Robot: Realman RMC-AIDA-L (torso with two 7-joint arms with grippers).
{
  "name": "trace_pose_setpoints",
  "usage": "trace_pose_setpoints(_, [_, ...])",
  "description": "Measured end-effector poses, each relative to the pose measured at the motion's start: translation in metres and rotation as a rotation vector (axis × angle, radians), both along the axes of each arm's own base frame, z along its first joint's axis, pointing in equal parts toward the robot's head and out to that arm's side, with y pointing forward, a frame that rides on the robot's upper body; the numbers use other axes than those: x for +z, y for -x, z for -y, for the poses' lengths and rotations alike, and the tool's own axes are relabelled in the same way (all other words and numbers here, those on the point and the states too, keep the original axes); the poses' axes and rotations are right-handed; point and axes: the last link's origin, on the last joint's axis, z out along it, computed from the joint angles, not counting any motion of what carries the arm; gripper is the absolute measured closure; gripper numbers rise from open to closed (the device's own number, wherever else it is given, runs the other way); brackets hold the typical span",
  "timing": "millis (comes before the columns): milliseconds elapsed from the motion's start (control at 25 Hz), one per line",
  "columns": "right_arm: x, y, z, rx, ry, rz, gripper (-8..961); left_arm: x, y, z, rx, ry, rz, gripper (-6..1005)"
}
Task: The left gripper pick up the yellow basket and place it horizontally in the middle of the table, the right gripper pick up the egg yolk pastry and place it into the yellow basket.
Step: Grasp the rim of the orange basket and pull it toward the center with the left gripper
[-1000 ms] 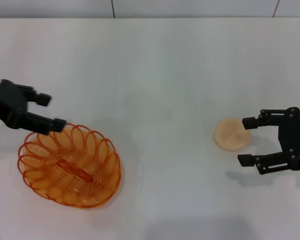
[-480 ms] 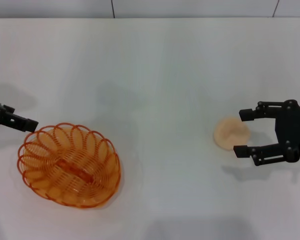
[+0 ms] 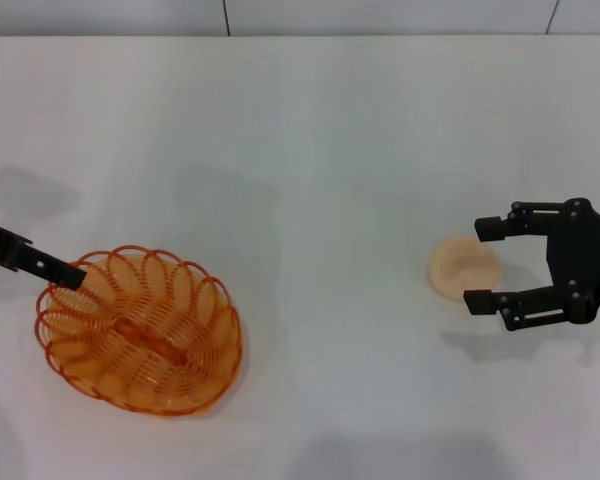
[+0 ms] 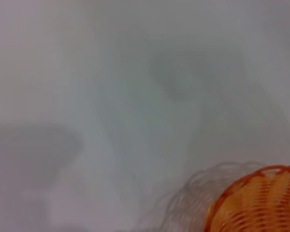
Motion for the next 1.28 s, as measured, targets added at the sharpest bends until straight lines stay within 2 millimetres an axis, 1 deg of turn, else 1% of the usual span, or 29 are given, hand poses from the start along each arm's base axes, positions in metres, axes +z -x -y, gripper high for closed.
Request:
trace_pose_setpoints(120, [0.000,-0.001,0.000,-0.003,0.001,-0.001,111,-0.007,0.002,-0.002,0.025,0.022,-0.022,111])
trace_pose_setpoints(360, [-0.001,-0.001,0.000,-0.004,0.002,-0.001,111,-0.013,0.004,-0.005,0.051,0.038,-0.040,111])
trace_pose_setpoints(560, [-0.001,-0.001,0.000,-0.007,0.002,-0.001,112,-0.019,0.003,-0.006,0.064,0.061,-0.057,136])
trace_pose_setpoints(800, [-0.001,-0.002,0.000,-0.008,0.002,-0.002,112,-0.022,0.002,-0.006,0.071,0.068,-0.062,165])
trace_pose_setpoints(880, [-0.001,-0.002,0.001,-0.011,0.004,-0.002,112,-0.022,0.003,-0.006,0.075,0.065,-0.063,227])
trace_pose_setpoints(1040, [-0.002,-0.003,0.001,-0.015,0.006,-0.004,111,-0.023,0.004,-0.006,0.082,0.064,-0.062,260])
trace_pose_setpoints(1160, [-0.002,-0.003,0.001,-0.015,0.007,-0.004,111,-0.029,0.009,-0.004,0.101,0.072,-0.075,286])
trace_pose_setpoints(1280, [-0.002,-0.003,0.001,-0.015,0.009,-0.004,111,-0.034,0.009,-0.004,0.101,0.082,-0.083,311])
